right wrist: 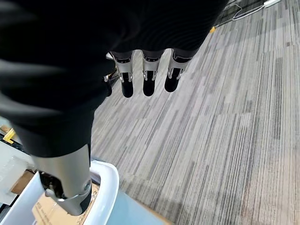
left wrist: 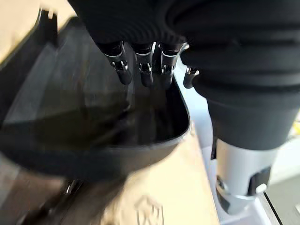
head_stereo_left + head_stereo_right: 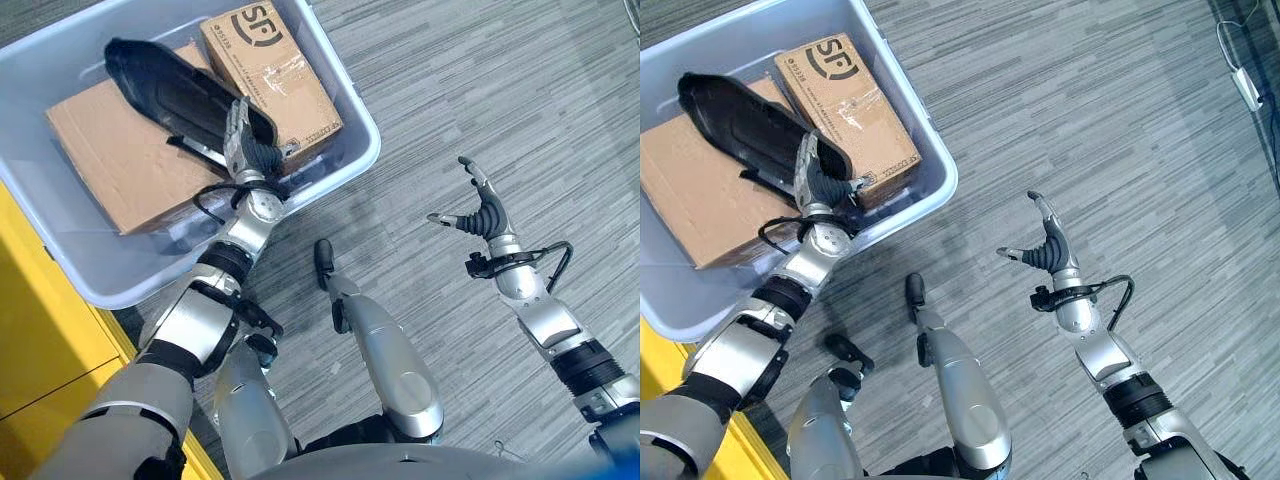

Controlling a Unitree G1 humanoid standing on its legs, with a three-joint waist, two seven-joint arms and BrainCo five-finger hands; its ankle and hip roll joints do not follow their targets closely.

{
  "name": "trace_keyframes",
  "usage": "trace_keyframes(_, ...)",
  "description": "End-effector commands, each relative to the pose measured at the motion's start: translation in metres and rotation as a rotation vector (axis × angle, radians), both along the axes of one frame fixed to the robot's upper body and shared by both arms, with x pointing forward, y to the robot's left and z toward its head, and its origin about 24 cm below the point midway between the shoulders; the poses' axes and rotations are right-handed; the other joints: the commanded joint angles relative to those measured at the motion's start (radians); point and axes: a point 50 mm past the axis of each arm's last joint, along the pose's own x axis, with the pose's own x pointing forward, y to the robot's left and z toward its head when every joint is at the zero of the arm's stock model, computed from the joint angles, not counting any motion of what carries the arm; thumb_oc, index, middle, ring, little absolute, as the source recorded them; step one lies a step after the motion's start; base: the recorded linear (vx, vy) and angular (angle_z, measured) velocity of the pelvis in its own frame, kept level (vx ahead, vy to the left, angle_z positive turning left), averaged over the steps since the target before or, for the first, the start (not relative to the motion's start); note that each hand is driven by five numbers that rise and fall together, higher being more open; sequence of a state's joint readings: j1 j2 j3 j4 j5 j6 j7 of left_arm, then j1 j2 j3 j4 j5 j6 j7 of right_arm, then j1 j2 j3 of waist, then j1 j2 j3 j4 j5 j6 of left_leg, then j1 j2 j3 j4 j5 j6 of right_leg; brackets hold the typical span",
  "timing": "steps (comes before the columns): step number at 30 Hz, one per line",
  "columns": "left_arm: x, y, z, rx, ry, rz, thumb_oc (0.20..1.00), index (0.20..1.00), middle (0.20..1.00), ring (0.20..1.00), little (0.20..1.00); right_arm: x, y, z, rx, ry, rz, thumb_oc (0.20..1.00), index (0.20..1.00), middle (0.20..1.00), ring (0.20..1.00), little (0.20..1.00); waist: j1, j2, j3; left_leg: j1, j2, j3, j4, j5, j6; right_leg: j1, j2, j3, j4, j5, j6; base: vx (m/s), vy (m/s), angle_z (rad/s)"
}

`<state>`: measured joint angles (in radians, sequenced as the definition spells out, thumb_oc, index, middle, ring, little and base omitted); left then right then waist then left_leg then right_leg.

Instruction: Move parts from the plastic box to the shelf.

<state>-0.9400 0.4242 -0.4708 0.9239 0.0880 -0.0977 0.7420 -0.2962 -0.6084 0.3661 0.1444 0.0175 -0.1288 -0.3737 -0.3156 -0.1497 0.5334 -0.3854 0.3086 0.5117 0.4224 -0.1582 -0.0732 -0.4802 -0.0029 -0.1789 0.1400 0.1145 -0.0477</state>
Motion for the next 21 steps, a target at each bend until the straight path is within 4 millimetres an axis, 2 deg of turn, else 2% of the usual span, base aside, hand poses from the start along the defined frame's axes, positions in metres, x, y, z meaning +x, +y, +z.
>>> trace_keyframes(1,-0.004,-0.010,0.035,0.042,-0.227,-0.030,1.000,1.000,1.000,1.000,1.000,-0.007,-0.007,0.020,0.033,-0.125,0.002,1.000,1.000,1.000,1.000,1.000,0.035,-0.055,-0.013,-0.016,0.104,-0.042,0.027,0.092,-0.111,0.002,-0.065,-0.036,0.129,-0.173,0.137,0.00,0.000,0.00)
trace_keyframes(8,-0.023,0.002,0.028,0.132,-0.433,0.072,1.000,1.000,1.000,1.000,1.000,-0.016,-0.007,0.001,0.059,-0.104,-0.020,1.000,1.000,1.000,1.000,1.000,0.070,-0.035,-0.013,0.002,0.092,-0.062,0.004,0.100,-0.111,0.024,-0.068,-0.042,0.128,-0.180,0.135,0.00,-0.043,0.05)
trace_keyframes(11,-0.031,0.013,0.020,-0.001,-0.483,0.153,1.000,1.000,1.000,1.000,1.000,-0.017,-0.006,-0.004,0.070,-0.096,-0.033,1.000,1.000,1.000,1.000,1.000,0.088,-0.027,-0.013,0.006,0.085,-0.075,-0.007,0.106,-0.112,0.033,-0.070,-0.047,0.128,-0.186,0.134,-0.01,-0.033,0.29)
trace_keyframes(17,-0.041,0.016,0.007,-0.070,-0.529,0.227,1.000,1.000,1.000,1.000,1.000,-0.019,-0.002,-0.009,0.093,-0.079,-0.048,1.000,1.000,1.000,1.000,1.000,0.113,-0.034,-0.014,0.001,0.089,-0.098,-0.007,0.113,-0.114,0.044,-0.069,-0.061,0.131,-0.191,0.132,0.00,-0.071,0.13)
trace_keyframes(21,-0.044,0.025,-0.007,-0.195,-0.458,0.333,1.000,1.000,1.000,1.000,1.000,-0.020,0.000,-0.011,0.106,-0.071,-0.049,1.000,1.000,1.000,1.000,1.000,0.123,-0.045,-0.014,0.001,0.096,-0.104,-0.012,0.117,-0.118,0.054,-0.064,-0.072,0.127,-0.192,0.131,0.01,-0.081,0.04)
